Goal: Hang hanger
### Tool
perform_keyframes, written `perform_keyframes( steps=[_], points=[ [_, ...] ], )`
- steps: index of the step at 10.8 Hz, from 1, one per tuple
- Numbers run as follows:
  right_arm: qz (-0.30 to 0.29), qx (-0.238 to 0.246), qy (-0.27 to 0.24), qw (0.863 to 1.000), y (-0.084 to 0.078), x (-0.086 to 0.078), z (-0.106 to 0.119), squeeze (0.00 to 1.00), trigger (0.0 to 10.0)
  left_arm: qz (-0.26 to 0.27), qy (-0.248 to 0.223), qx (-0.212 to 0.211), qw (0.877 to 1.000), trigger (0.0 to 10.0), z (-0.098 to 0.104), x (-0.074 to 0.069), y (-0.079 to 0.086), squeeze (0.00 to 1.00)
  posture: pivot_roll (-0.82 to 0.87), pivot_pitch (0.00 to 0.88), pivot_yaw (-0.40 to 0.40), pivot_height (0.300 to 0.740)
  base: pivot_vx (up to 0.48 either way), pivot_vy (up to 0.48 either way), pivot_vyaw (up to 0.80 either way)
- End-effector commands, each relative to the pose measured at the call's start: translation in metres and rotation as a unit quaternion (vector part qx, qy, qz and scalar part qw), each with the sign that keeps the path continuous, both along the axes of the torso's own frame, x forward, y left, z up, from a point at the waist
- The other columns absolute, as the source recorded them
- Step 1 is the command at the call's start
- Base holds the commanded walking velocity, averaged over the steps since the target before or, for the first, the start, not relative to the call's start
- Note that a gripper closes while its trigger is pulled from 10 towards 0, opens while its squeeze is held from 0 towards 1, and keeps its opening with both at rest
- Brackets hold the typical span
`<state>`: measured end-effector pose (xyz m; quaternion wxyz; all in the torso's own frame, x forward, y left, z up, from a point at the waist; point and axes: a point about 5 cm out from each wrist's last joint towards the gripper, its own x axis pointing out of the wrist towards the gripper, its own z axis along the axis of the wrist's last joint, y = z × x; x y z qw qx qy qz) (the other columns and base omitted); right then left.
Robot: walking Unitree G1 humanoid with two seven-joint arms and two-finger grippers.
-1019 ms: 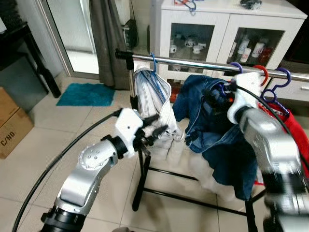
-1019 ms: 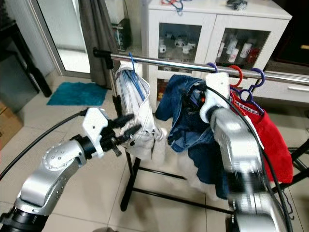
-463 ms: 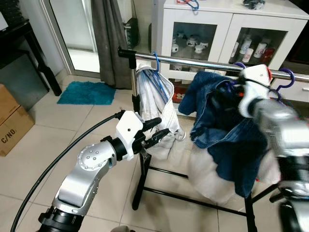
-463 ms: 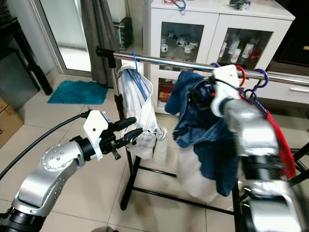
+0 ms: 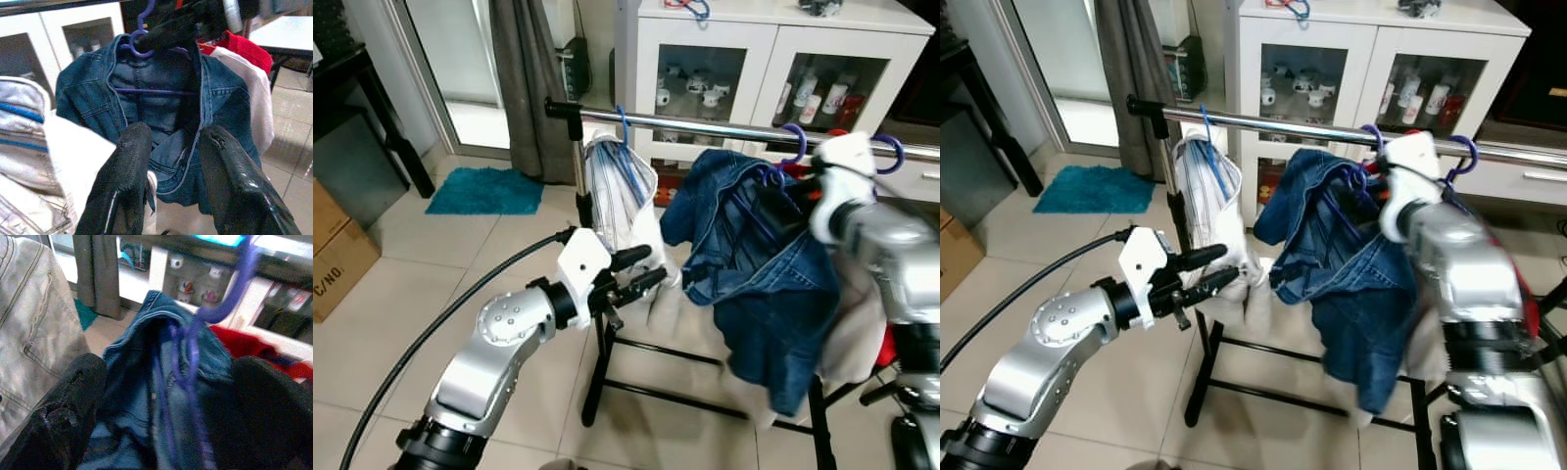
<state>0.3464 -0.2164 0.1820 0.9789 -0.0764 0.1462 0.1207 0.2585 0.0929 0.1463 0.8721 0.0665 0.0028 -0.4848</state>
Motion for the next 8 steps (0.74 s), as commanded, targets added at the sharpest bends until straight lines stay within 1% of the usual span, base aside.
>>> perform_keyframes(
  steps=[1, 3, 4, 5, 6, 7, 8],
  points=[
    [-0.001, -0.002, -0.007, 1.0, 0.005, 0.009, 0.003, 0.0, 10.0, -0.009, -0.002, 0.005, 1.0, 10.0, 0.001, 0.002, -0.002, 0.0, -0.07, 0.0, 0.055, 0.74, 0.0, 0.0, 0.0],
    [-0.011, -0.007, -0.004, 1.0, 0.005, 0.018, 0.001, 0.0, 10.0, -0.013, -0.002, 0.006, 1.0, 10.0, 0.001, 0.002, -0.003, 0.0, -0.07, 0.0, 0.053, 0.74, 0.0, 0.0, 0.0],
    [-0.006, -0.004, -0.003, 1.0, 0.006, 0.02, 0.002, 0.0, 8.9, -0.013, -0.002, 0.007, 1.0, 10.0, 0.001, 0.002, -0.002, 0.0, -0.06, 0.0, 0.048, 0.74, 0.0, 0.0, 0.0],
    [-0.005, -0.007, -0.002, 1.0, 0.006, 0.022, 0.002, 0.0, 6.1, -0.013, -0.002, 0.007, 1.0, 10.0, 0.0, 0.002, -0.002, 0.0, -0.06, 0.0, 0.044, 0.74, 0.0, 0.0, 0.0],
    [-0.007, -0.013, -0.006, 1.0, 0.002, 0.025, 0.005, 0.0, 7.6, -0.01, -0.002, 0.007, 1.0, 10.0, 0.0, 0.001, -0.002, 0.0, -0.06, 0.0, 0.035, 0.74, 0.0, 0.0, 0.0],
    [-0.004, -0.02, -0.007, 1.0, -0.002, 0.022, 0.008, 0.0, 10.0, -0.008, -0.002, 0.006, 1.0, 10.0, 0.0, 0.0, -0.001, 0.0, -0.06, 0.0, 0.031, 0.74, 0.0, 0.0, 0.0],
    [-0.004, -0.019, -0.007, 1.0, -0.006, 0.019, 0.009, 0.0, 10.0, -0.006, -0.002, 0.006, 1.0, 10.0, -0.001, 0.0, -0.001, 0.0, -0.06, 0.0, 0.033, 0.74, 0.0, 0.0, 0.0]
  ],
)
